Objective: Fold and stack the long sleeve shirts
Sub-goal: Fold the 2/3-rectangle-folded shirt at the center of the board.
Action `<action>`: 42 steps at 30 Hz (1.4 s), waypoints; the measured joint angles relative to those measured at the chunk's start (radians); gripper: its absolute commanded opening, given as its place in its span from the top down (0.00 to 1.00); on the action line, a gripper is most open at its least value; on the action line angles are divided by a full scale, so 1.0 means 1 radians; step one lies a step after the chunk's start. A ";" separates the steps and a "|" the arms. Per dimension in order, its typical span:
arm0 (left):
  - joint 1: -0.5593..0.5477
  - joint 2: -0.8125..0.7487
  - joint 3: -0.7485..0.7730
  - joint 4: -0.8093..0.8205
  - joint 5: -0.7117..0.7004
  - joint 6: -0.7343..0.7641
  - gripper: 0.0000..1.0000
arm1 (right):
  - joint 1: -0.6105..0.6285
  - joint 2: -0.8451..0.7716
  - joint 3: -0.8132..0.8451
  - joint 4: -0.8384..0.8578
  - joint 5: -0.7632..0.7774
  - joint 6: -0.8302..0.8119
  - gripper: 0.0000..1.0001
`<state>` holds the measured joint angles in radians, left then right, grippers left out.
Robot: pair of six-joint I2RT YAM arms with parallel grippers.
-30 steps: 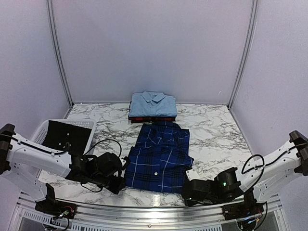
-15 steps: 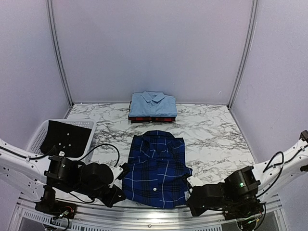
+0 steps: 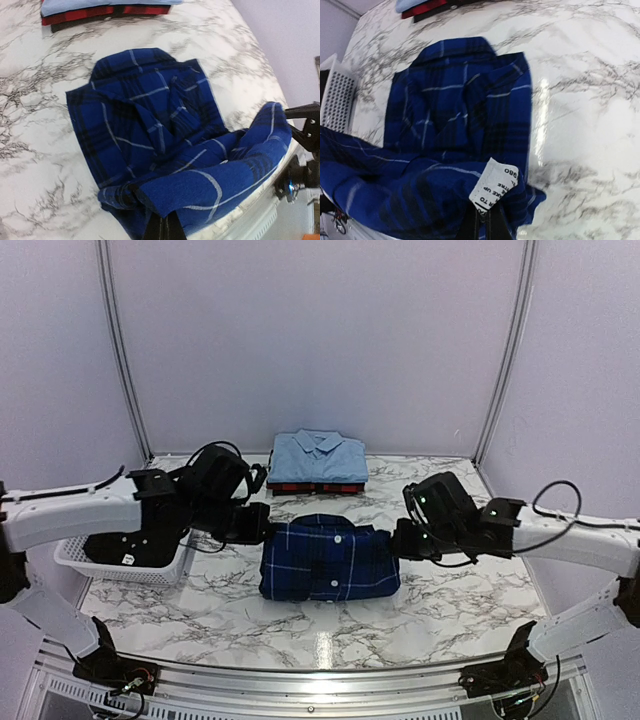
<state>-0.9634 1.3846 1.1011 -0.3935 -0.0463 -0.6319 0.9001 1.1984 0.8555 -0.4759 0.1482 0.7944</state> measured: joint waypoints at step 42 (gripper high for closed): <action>0.349 0.389 0.050 0.273 0.151 0.055 1.00 | -0.261 0.519 0.177 0.323 -0.062 -0.200 1.00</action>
<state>-0.6144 1.7733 1.1511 -0.1207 0.1047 -0.5766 0.6395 1.7176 1.0321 -0.1528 0.0864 0.5945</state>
